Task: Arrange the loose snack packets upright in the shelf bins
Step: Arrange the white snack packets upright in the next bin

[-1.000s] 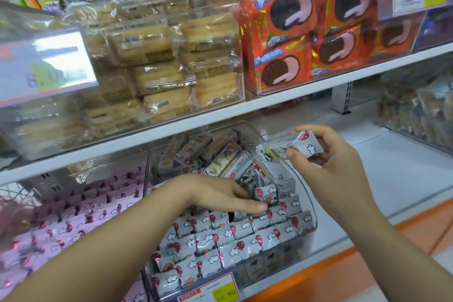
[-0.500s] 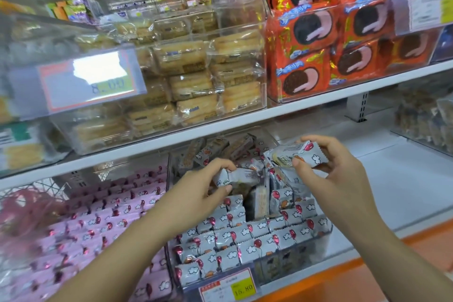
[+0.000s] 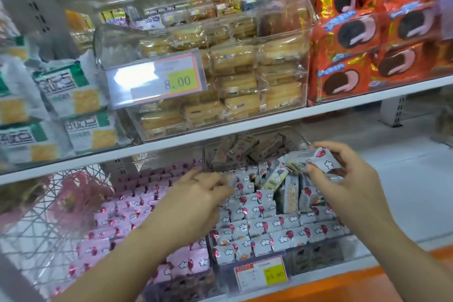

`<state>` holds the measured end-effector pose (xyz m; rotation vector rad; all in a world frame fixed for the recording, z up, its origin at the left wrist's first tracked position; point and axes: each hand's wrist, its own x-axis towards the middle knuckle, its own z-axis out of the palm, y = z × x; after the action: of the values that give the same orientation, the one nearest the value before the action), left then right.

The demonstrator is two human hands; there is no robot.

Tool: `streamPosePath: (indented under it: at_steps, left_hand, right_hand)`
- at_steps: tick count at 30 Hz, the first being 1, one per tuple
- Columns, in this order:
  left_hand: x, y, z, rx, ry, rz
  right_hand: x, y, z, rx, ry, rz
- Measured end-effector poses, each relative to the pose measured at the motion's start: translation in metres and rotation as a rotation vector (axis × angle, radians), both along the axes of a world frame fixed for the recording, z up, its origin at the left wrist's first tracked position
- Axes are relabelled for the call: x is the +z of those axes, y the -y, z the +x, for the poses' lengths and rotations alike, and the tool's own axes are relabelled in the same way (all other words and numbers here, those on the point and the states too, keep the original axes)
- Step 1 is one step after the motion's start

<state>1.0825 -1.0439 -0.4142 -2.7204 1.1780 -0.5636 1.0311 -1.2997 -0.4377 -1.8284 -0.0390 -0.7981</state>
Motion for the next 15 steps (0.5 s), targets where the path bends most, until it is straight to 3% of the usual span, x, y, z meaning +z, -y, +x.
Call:
streamPosePath:
  at_steps: [5, 13, 15]
  left_hand:
    - [0.004, 0.001, -0.004, 0.174, -0.186, 0.145]
    - [0.005, 0.001, 0.001, 0.17, -0.198, -0.105]
    - [0.007, -0.001, 0.002, 0.202, -0.19, -0.158]
  right_hand:
    - [0.003, -0.01, -0.005, 0.096, 0.006, -0.016]
    - [-0.022, -0.062, 0.009, 0.125, -0.066, -0.389]
    - [-0.022, -0.069, 0.007, 0.242, -0.118, -0.449]
